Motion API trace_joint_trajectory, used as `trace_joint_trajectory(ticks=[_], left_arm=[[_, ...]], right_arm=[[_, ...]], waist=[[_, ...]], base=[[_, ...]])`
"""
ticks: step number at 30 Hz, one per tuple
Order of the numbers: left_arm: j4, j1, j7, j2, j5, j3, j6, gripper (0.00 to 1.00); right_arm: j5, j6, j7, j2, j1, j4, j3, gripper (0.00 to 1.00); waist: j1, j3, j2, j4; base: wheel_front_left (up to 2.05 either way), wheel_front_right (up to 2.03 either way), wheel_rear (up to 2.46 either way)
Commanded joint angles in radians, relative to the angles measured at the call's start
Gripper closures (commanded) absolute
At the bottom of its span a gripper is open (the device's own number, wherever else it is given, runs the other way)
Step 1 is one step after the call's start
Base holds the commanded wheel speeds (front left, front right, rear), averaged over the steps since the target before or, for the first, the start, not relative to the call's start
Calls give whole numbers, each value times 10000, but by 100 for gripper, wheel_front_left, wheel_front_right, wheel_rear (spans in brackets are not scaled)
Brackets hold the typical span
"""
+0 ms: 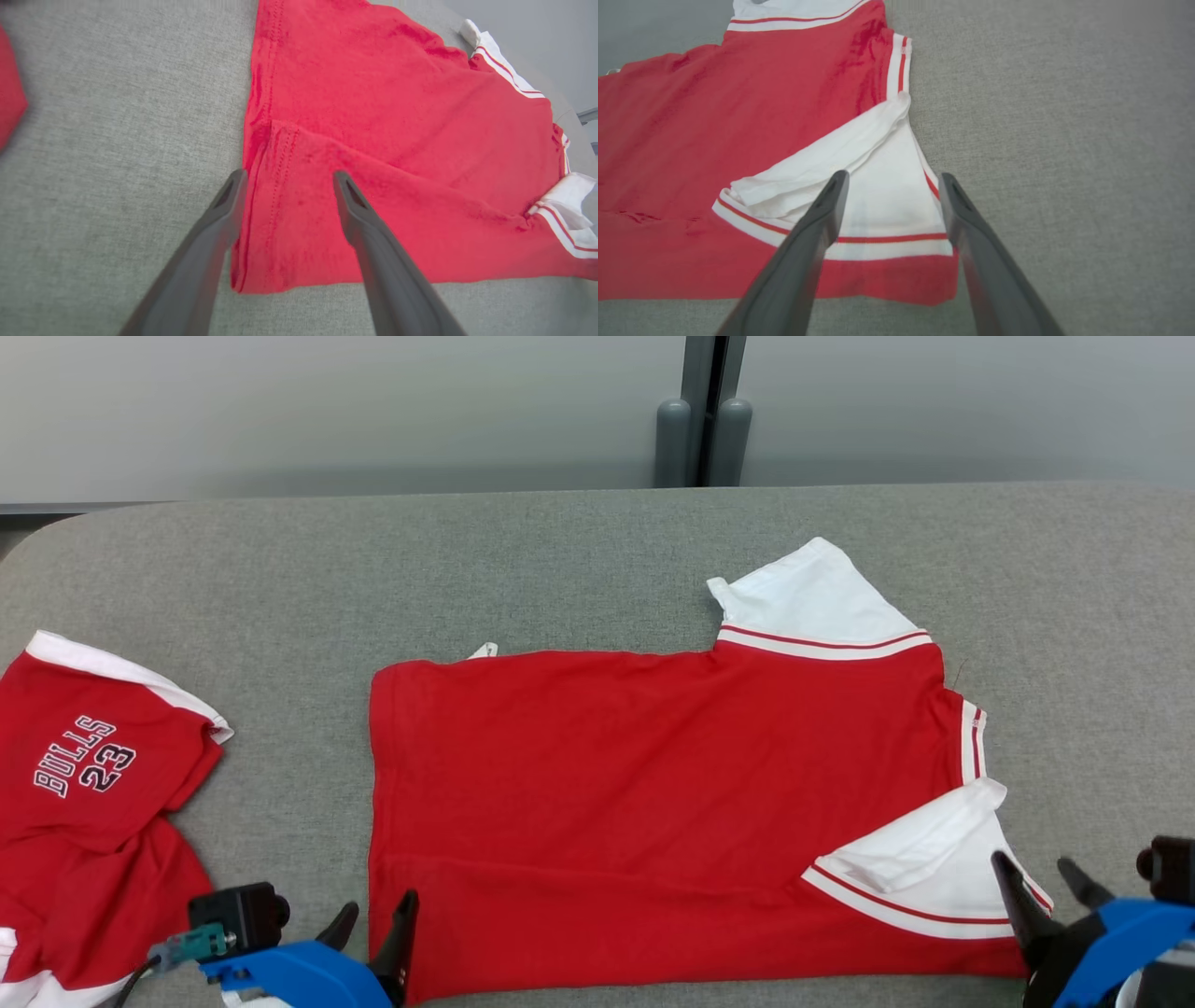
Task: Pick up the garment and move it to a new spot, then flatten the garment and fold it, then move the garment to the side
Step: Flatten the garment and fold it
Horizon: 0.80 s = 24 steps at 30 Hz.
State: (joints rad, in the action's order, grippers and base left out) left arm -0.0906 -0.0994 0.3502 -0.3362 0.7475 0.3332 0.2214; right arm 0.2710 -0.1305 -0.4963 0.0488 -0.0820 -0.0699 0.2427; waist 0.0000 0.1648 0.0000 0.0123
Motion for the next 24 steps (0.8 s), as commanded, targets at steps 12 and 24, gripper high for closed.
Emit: trace_joint_trajectory(ticks=[12,24], left_arm=[[1328,3033,451,-663,-567,12,-769,0],[2825,6892,3956,-2414,110,189,-2569,0]], right_arm=[[-724,-5,-1145,610,3373,-136,-724,0],[160,-3,-2185,1732,8524,2639,-3286,0]], waist=[[0,791,0,-123],[0,2496,0,-847]], base=[[0,0,0],[0,0,0]])
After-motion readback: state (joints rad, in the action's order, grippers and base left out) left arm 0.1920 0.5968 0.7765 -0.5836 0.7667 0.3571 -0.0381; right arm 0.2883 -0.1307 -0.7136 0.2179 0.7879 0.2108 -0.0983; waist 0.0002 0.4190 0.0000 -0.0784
